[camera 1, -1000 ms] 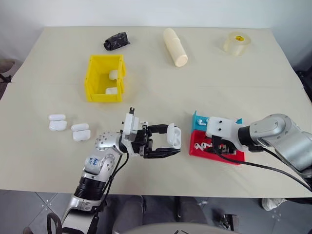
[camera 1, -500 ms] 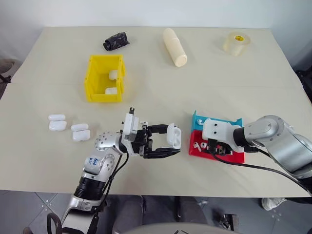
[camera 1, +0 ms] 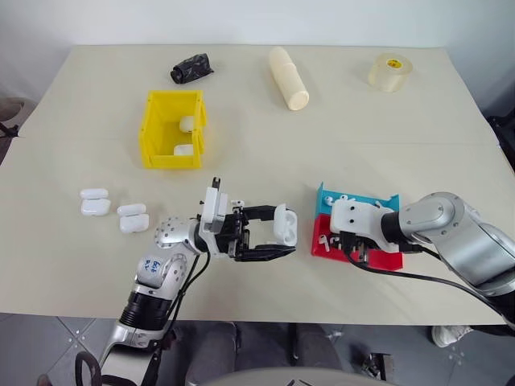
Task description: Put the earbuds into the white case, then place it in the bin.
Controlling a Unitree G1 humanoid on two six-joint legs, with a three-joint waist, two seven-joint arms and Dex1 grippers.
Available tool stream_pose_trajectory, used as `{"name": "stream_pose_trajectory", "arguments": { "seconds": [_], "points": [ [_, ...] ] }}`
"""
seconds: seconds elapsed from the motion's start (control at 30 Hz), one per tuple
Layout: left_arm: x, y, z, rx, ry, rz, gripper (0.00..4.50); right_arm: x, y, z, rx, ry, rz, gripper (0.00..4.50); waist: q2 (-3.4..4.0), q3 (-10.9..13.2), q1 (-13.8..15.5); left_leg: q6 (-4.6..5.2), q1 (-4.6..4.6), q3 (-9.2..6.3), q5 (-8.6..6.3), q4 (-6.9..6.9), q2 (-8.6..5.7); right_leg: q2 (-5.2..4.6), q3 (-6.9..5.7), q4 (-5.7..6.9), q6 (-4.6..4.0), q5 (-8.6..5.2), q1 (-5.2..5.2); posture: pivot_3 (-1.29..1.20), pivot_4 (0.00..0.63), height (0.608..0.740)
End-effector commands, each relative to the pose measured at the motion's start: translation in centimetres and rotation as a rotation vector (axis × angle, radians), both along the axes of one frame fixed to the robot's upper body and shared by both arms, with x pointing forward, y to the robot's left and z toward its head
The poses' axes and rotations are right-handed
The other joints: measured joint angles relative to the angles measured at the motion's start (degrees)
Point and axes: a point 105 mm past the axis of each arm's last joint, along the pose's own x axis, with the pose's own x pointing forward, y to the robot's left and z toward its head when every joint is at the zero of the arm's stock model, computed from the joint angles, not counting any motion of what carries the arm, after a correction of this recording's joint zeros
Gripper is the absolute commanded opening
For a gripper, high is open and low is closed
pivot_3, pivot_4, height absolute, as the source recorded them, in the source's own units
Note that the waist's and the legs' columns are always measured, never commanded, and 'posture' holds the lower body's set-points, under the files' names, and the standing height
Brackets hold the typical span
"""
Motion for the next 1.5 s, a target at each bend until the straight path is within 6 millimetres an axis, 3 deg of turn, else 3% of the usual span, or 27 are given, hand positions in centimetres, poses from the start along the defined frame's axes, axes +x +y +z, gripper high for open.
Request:
{"name": "stream_pose_trajectory", "arguments": {
  "seconds": [0.03,0.2,0.37,0.77,0.9,1.07,1.5],
  "points": [
    [-0.5,0.0,1.3,-0.04,-0.053,-0.022,2.83,-0.2,-0.3,1.6,0.052,-0.033,-0.01,0.48,0.0,0.0,0.0,0.0,0.0,0.0,0.0,0.0,0.0,0.0,0.0,0.0,0.0,0.0,0.0,0.0,0.15,0.74],
    [-0.8,0.1,1.5,-0.07,-0.051,-0.05,2.83,-2.1,-0.4,5.2,0.295,-0.074,0.058,0.48,0.0,0.0,0.2,0.01,-0.02,-0.01,-0.01,-0.03,0.0,-0.01,-0.01,-0.03,0.0,0.0,0.0,0.0,0.15,0.74],
    [-0.4,0.1,2.0,-0.118,-0.078,-0.051,2.83,-3.2,-0.7,7.1,0.509,-0.157,0.044,0.48,-0.01,0.0,0.2,0.02,-0.01,0.0,-0.01,-0.01,0.0,0.0,-0.03,-0.04,0.01,0.01,0.06,0.0,0.15,0.74],
    [0.0,-0.9,2.1,-0.088,-0.083,-0.123,2.83,-5.7,3.0,13.9,1.344,-0.351,0.035,0.48,0.01,0.0,0.0,-0.04,0.09,-0.03,0.02,0.01,0.01,0.01,0.03,0.12,0.02,0.02,0.06,0.0,0.15,0.74],
    [0.1,-0.9,2.6,-0.093,-0.069,-0.132,2.83,-6.3,4.7,14.4,1.529,-0.276,0.015,0.48,0.02,0.0,-0.1,-0.04,0.09,-0.05,0.02,-0.02,0.03,0.03,0.03,0.11,0.02,0.02,0.05,0.0,0.15,0.74],
    [0.2,-1.2,3.6,-0.124,-0.041,-0.133,2.83,-6.5,6.2,13.4,1.591,-0.212,0.0,0.48,0.03,0.0,-0.2,-0.04,0.09,-0.04,0.03,-0.02,0.0,0.03,0.06,0.14,0.02,0.02,0.02,0.0,0.15,0.74],
    [0.0,-1.1,4.7,-0.151,-0.021,-0.126,2.83,-5.8,6.2,10.7,1.63,-0.18,-0.081,0.48,0.05,0.0,-0.3,-0.04,0.11,-0.03,0.03,-0.04,-0.17,0.08,0.08,0.17,0.01,0.01,0.01,0.0,0.15,0.74]
  ]
}}
